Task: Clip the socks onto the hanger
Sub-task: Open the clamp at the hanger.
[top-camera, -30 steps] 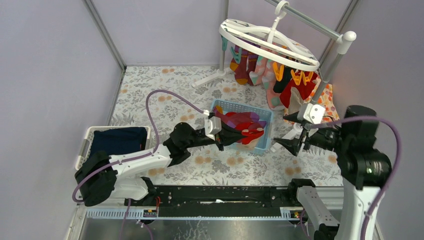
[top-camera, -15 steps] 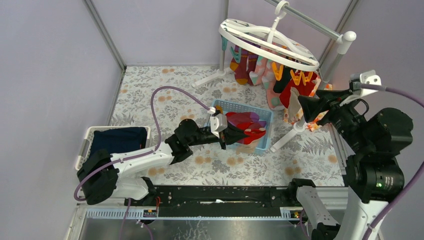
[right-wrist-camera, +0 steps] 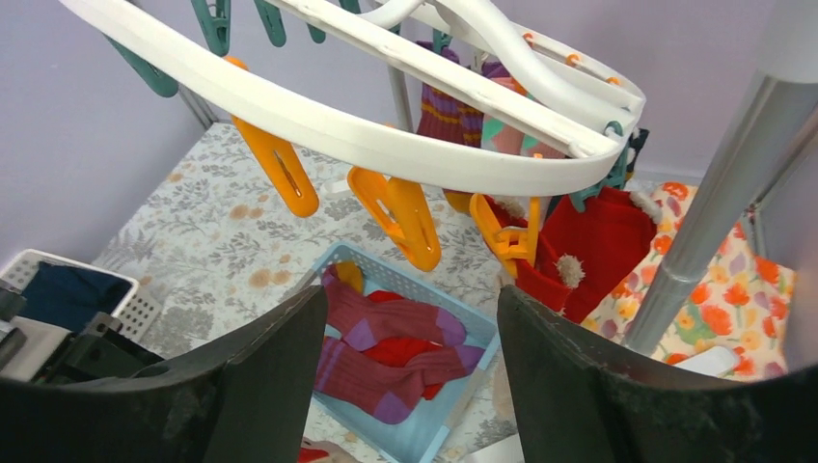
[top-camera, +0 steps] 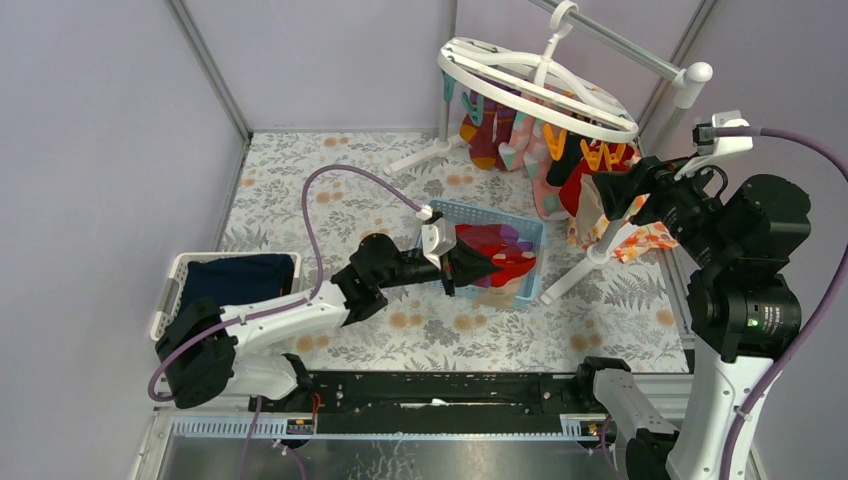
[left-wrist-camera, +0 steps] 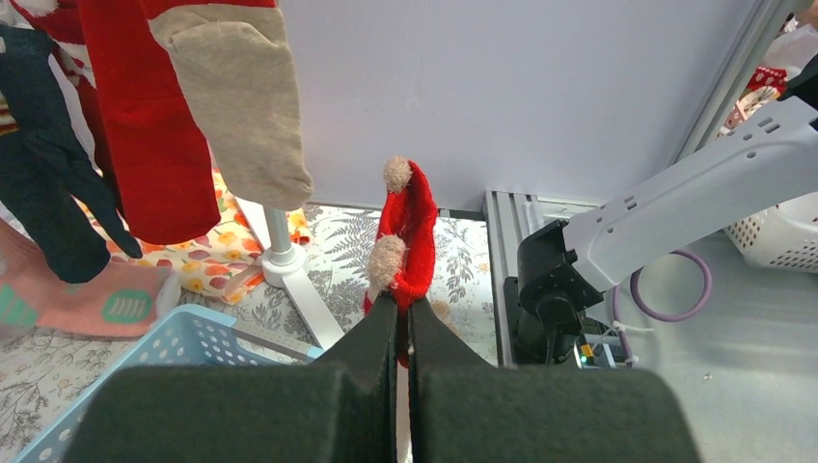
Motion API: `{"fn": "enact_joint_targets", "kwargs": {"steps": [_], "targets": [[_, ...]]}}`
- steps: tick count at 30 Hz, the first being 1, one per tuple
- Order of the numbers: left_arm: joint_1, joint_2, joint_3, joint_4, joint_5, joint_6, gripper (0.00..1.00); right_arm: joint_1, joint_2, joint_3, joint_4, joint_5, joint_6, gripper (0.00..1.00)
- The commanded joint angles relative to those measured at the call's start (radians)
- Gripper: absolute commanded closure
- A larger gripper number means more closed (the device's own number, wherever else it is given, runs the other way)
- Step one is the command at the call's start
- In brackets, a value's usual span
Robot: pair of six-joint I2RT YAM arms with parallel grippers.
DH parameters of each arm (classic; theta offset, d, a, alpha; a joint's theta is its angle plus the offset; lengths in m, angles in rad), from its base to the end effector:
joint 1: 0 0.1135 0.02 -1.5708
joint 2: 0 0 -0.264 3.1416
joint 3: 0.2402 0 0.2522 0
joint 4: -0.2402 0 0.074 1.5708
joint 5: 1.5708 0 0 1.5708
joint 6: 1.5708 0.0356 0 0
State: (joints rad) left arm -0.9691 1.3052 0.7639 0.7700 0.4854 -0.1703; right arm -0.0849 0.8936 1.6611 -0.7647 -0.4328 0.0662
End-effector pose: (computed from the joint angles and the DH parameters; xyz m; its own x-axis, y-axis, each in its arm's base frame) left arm 0.1529 -0.2520 0.3174 -0.0407 -0.2056 -0.9778 0.9938 0.0925 -0.0608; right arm 0.0964 0.0068 0.5328 -0.0198 0.0620 -0.9979 -0.3404 0.9380 0.0650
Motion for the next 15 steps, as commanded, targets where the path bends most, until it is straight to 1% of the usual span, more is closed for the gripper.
{"fn": "enact_joint_targets", "kwargs": {"steps": [1, 5, 9, 15], "targets": [[-0.005, 0.002, 0.042, -0.007, -0.033, -0.036, 1.0, -0.004, 0.01, 0.066, -0.028, 0.032, -0.102, 0.27], [-0.005, 0.018, 0.063, -0.008, -0.04, -0.055, 1.0, -0.005, 0.041, 0.116, -0.078, 0.039, -0.139, 0.26], [-0.007, 0.039, 0.096, -0.039, -0.041, -0.06, 1.0, -0.005, 0.031, 0.094, -0.076, 0.034, -0.168, 0.26], [-0.008, 0.044, 0.105, -0.051, -0.051, -0.054, 1.0, -0.006, 0.035, 0.075, -0.083, -0.014, -0.192, 0.25]]}}
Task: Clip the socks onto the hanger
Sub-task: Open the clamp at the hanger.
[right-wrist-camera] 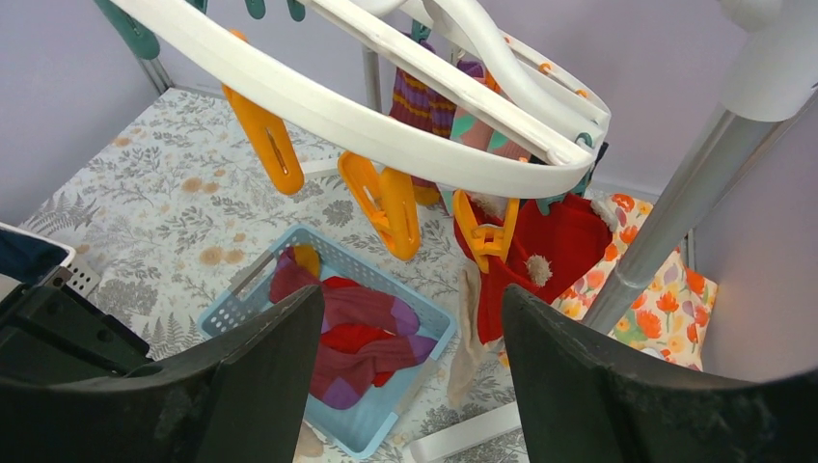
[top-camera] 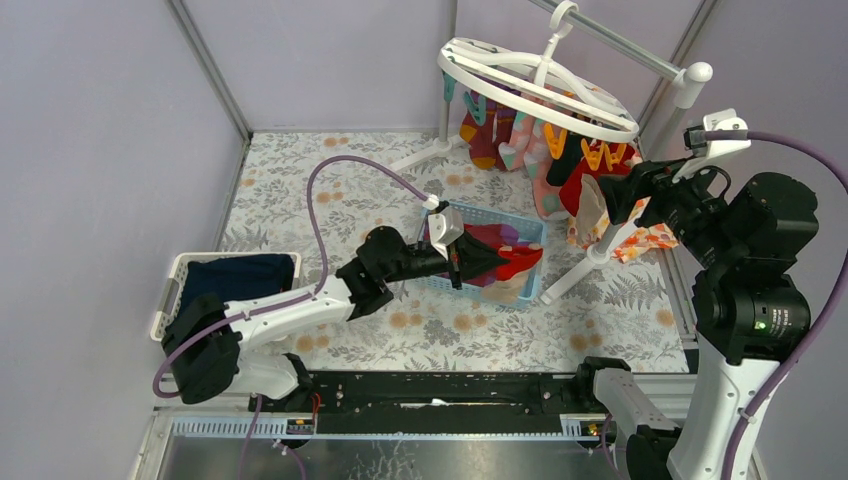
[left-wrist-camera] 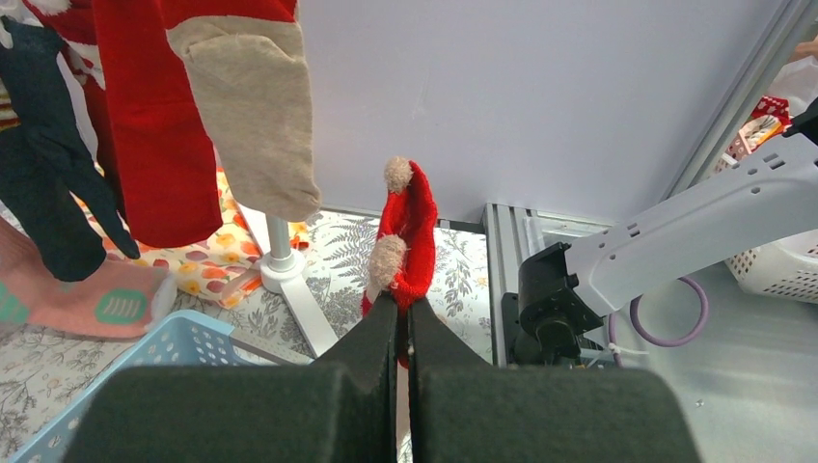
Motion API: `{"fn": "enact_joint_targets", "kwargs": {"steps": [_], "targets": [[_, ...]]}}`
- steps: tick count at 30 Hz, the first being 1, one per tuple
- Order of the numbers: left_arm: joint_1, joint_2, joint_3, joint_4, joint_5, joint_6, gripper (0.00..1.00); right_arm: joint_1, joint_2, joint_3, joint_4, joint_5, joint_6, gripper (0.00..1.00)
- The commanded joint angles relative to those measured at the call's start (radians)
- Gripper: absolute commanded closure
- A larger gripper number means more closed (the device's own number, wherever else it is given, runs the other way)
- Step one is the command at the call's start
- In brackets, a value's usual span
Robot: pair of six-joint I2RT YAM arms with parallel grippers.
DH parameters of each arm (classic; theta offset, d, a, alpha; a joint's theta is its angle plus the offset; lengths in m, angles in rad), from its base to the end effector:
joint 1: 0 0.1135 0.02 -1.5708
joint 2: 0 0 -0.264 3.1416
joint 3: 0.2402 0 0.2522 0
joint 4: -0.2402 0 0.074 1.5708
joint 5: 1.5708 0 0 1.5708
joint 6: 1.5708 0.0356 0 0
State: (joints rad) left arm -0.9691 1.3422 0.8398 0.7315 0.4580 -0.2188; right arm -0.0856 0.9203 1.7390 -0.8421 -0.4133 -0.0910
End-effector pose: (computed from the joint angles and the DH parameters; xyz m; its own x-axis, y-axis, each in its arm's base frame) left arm 0.1608 -0.2619 0.3293 -0.0879 -0.2159 -0.9724 0.9876 0.1084 -0.1134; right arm 0.0911 0.0065 0.5410 0.0060 -0.0840 -0.9964 -0.3225 0.9430 -0.0815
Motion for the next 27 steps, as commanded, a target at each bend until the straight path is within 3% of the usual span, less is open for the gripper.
{"fn": "enact_joint_targets", "kwargs": {"steps": [1, 27], "targets": [[-0.008, 0.01, 0.032, -0.012, -0.025, -0.005, 1.0, -0.005, 0.015, -0.004, -0.007, -0.037, -0.035, 0.25], [-0.029, 0.174, 0.234, -0.057, -0.064, -0.036, 1.0, -0.003, 0.038, -0.064, 0.129, -0.103, -0.026, 0.23]]}}
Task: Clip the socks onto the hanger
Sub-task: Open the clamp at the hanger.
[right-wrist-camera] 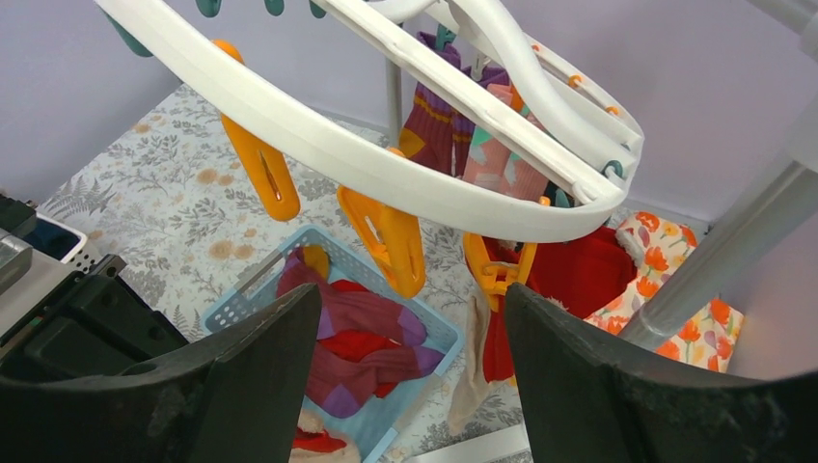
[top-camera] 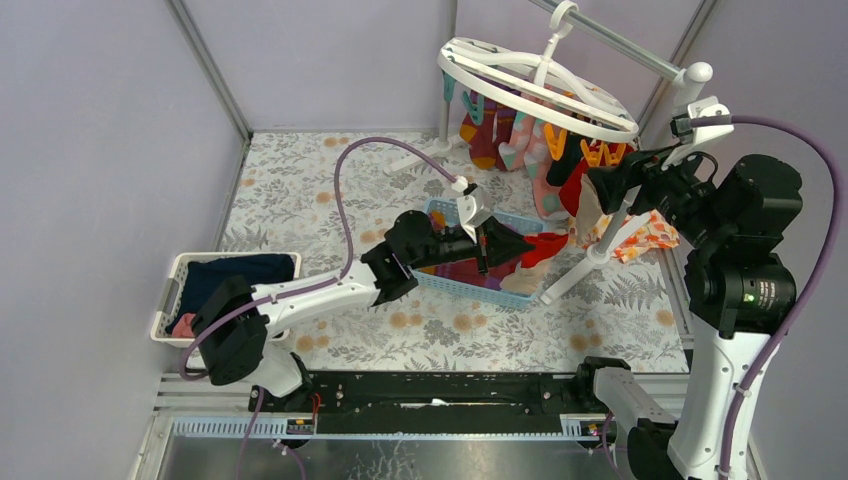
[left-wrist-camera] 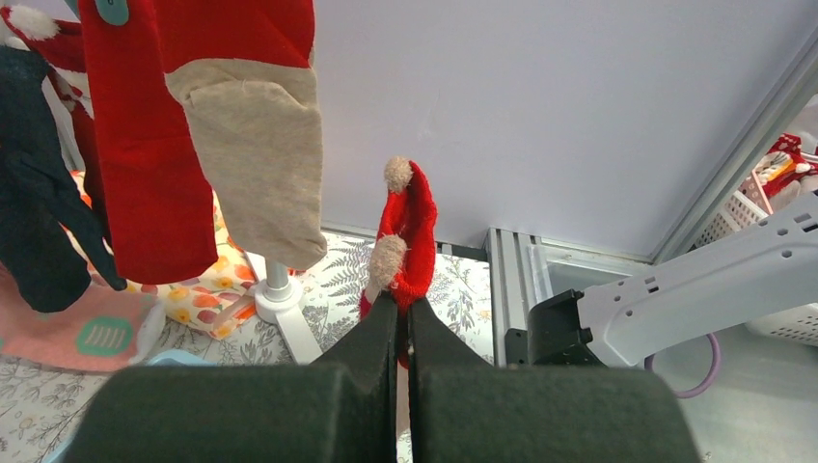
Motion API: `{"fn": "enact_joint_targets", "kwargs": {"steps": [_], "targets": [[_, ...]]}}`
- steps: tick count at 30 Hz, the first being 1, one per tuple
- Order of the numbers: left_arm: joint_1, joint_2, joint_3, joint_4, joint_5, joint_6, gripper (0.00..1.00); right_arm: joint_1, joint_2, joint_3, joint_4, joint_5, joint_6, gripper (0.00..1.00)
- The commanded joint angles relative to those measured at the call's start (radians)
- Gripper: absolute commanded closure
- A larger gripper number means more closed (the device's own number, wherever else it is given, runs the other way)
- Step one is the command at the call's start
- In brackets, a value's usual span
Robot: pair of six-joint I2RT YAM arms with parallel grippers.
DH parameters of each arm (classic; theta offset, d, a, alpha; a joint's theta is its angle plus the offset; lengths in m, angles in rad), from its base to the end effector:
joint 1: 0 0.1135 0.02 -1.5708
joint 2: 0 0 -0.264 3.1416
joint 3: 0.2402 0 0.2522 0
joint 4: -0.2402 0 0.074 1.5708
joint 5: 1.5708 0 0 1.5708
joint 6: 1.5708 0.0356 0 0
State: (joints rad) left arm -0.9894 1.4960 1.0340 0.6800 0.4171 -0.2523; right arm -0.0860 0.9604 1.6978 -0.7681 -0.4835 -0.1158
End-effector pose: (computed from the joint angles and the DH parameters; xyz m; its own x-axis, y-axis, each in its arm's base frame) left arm 0.1803 -0.3007 0.3443 -0.1299 -0.2179 -0.9673 0.9799 0.1210 -0.1589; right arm 0.1161 0.0066 0.5357 0.0143 -0.1039 -0.9945 -0.3878 0.9161 -0.1013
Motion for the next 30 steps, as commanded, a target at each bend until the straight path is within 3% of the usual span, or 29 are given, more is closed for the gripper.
{"fn": "enact_joint_targets", "kwargs": {"steps": [1, 13, 17, 22, 26, 30], "targets": [[-0.009, 0.026, 0.047, -0.008, -0.023, -0.002, 1.0, -0.002, 0.0, -0.022, 0.056, -0.037, -0.002, 0.23], [-0.017, 0.069, 0.104, -0.022, -0.025, -0.01, 1.0, 0.045, 0.034, 0.014, 0.067, 0.005, 0.009, 0.25], [-0.017, 0.067, 0.108, -0.026, -0.032, -0.006, 1.0, 0.241, 0.059, 0.008, 0.059, 0.156, -0.005, 0.26], [-0.017, 0.056, 0.108, -0.028, -0.033, 0.002, 1.0, 0.552, 0.051, -0.015, 0.074, 0.537, -0.038, 0.25], [-0.018, 0.045, 0.104, -0.039, -0.032, 0.02, 1.0, 0.578, 0.064, 0.022, 0.072, 0.659, -0.054, 0.25], [-0.017, 0.036, 0.09, -0.032, -0.025, 0.022, 1.0, 0.578, 0.066, 0.018, 0.063, 0.674, -0.05, 0.24]]}}
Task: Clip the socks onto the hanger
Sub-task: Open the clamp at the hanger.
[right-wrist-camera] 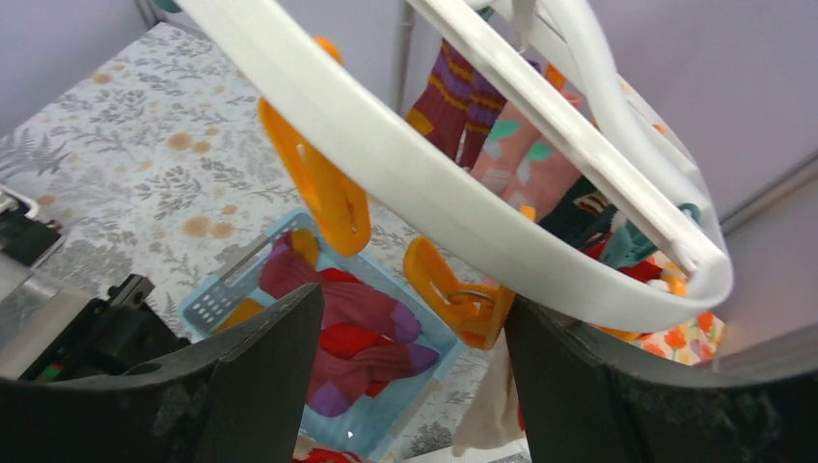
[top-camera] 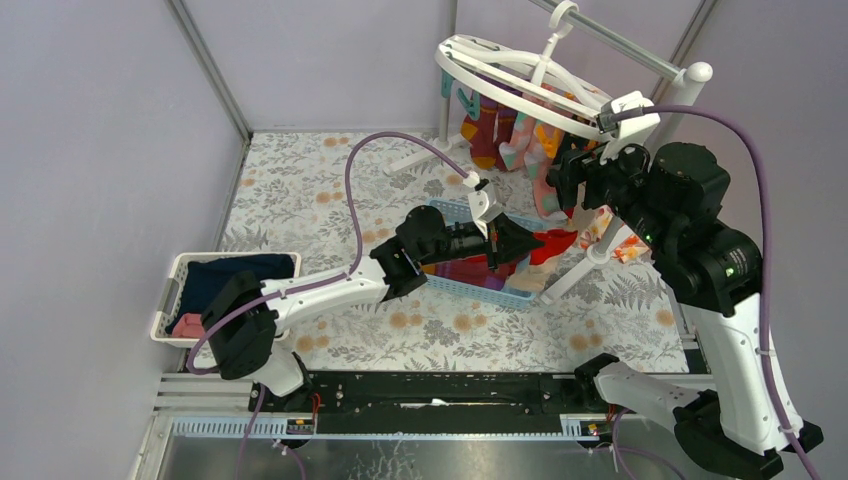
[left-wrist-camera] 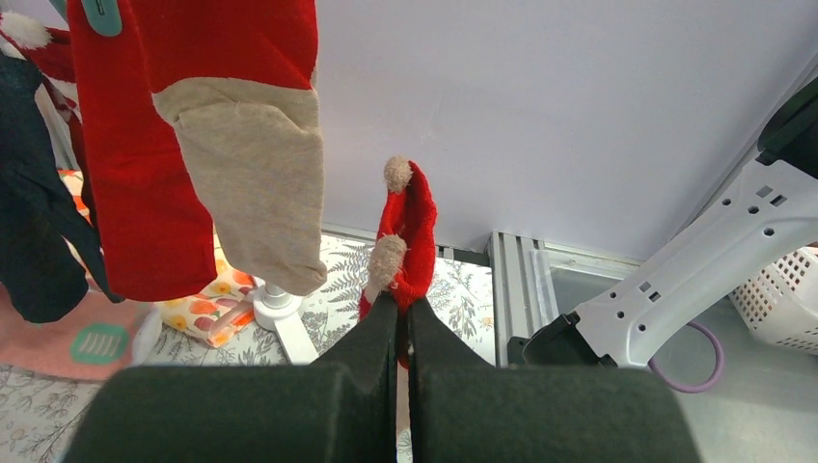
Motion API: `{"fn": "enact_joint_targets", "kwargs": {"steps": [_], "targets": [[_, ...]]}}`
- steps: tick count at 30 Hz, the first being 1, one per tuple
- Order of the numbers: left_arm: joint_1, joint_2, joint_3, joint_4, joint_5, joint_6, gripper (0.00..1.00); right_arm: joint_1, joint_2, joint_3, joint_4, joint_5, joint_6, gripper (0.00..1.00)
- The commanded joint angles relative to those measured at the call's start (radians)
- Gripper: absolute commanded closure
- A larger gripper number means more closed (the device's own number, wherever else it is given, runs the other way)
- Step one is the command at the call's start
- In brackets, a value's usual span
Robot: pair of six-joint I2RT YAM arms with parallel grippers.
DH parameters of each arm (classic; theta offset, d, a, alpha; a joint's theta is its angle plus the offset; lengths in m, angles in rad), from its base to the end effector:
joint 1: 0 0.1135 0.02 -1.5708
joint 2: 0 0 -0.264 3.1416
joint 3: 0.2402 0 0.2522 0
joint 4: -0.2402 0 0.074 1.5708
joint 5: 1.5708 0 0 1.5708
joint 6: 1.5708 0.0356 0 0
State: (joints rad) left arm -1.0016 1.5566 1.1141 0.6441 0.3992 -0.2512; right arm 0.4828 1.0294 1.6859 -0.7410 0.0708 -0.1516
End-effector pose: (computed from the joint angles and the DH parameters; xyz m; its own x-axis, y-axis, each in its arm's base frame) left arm 0.1866 -0.3174 0.3482 -0.1394 -0.2071 -0.9683 0.9774 0.1284 -0.1681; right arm 0.1345 0.0676 0.5275 -0.0134 -0.1771 -0.9841 -0.4074 0.8998 -0.1564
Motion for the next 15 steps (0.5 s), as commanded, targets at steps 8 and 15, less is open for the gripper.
{"fn": "enact_joint_targets", "kwargs": {"steps": [8, 15], "targets": [[-0.005, -0.074, -0.054, 0.028, 0.15, 0.081, 1.0, -0.06, -0.196, -0.071, -0.071, -0.162, -0.127, 0.01], [-0.027, -0.143, -0.238, 0.217, 0.14, -0.052, 1.0, -0.161, -0.324, -0.266, -0.097, -0.469, -0.086, 0.0]]}}
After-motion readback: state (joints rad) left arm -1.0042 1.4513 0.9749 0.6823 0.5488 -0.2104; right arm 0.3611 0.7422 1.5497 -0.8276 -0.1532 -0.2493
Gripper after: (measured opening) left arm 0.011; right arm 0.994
